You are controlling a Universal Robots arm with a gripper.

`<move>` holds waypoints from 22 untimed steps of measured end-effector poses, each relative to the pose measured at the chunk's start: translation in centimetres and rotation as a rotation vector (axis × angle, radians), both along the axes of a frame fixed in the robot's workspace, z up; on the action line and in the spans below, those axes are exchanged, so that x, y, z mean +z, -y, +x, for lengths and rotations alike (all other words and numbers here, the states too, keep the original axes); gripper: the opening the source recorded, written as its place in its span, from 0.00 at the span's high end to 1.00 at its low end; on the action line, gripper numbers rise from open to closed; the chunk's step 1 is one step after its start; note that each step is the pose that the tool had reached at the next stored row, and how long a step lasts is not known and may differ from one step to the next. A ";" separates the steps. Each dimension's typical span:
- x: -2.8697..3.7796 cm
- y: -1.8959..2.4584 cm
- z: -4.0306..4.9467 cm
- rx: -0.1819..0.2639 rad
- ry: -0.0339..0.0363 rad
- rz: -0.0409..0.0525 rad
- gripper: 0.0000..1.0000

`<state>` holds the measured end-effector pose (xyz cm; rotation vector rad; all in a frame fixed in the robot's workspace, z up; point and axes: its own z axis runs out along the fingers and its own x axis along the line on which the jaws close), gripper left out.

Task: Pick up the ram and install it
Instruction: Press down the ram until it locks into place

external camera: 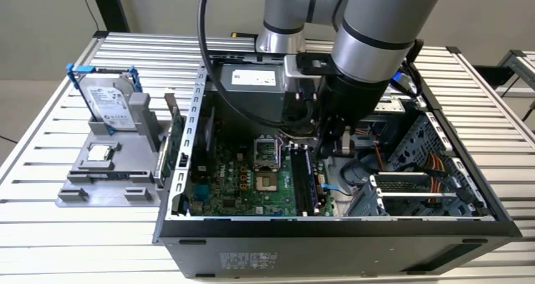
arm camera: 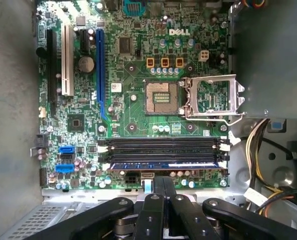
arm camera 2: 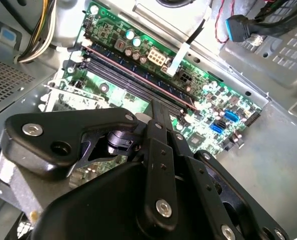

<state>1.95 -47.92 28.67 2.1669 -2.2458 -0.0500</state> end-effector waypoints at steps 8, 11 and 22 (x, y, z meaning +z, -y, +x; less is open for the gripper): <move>0.82 -0.03 0.00 0.000 0.0000 -0.0044 1.00; 1.30 -0.05 0.00 0.000 0.0000 -0.0077 1.00; 3.52 -0.04 -0.01 0.001 0.0000 -0.0161 1.00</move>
